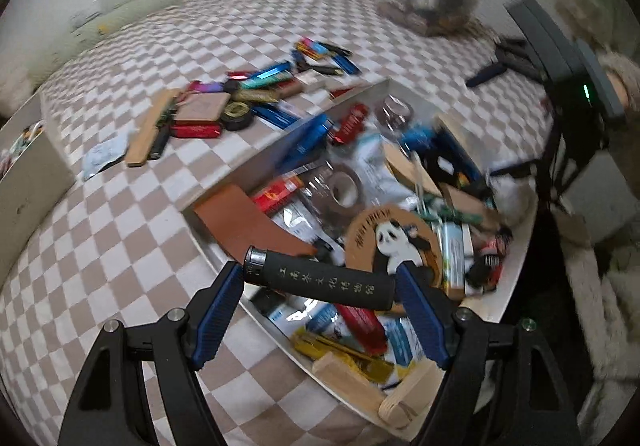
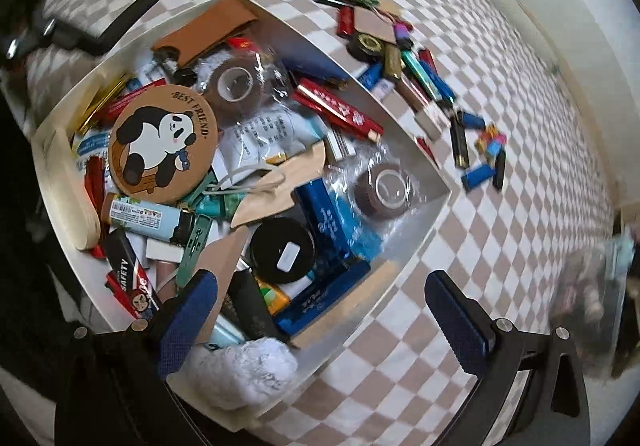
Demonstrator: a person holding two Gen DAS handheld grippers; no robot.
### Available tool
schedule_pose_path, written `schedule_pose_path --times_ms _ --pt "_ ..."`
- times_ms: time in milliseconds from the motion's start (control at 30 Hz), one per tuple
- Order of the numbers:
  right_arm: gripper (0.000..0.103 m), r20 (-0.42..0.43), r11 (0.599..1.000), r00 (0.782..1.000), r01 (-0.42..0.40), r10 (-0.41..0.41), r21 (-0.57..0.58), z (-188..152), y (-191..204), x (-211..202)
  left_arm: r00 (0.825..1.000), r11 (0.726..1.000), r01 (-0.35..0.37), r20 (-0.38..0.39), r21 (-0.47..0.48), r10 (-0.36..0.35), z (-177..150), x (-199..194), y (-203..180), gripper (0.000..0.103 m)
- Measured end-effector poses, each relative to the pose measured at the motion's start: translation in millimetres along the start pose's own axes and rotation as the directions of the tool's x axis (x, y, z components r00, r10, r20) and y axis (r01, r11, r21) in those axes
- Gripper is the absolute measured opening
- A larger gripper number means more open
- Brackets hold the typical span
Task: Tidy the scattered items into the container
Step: 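Lower the black bar into the box and open the left tool while the right tool lifts away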
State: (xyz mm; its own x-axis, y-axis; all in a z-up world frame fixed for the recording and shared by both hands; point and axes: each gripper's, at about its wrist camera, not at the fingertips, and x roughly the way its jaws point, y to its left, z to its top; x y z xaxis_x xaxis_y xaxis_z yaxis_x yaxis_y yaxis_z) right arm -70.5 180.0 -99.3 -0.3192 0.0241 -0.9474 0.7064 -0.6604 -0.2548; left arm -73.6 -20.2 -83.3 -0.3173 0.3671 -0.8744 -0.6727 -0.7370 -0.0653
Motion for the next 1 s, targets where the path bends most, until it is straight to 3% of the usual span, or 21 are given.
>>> schedule_pose_path --times_ms 233,467,733,800,1000 --pt "0.103 0.011 0.994 0.998 -0.066 0.065 0.082 -13.8 -8.1 -2.2 0.990 0.983 0.107 -0.102 0.150 -0.093 -12.4 14.4 -17.8 0.079" --pt "0.103 0.006 0.988 0.996 -0.084 0.084 0.133 -24.1 -9.9 -1.7 0.977 0.971 0.151 -0.179 0.185 -0.118 -17.2 32.3 -19.3 0.079" --pt "0.103 0.015 0.977 0.993 -0.119 0.119 0.178 -31.6 -16.4 0.3 0.975 0.973 0.111 -0.210 0.202 -0.067 -18.8 41.8 -18.9 0.080" --pt "0.103 0.016 0.975 0.992 -0.125 0.125 0.186 -32.2 -16.3 -0.6 0.979 0.977 0.067 -0.202 0.205 -0.024 -18.1 44.2 -18.5 0.103" --pt "0.103 0.051 0.970 0.988 -0.151 0.144 0.190 -30.6 -11.3 -10.4 0.987 0.981 0.040 -0.161 0.189 -0.009 -12.5 36.8 -16.0 0.103"
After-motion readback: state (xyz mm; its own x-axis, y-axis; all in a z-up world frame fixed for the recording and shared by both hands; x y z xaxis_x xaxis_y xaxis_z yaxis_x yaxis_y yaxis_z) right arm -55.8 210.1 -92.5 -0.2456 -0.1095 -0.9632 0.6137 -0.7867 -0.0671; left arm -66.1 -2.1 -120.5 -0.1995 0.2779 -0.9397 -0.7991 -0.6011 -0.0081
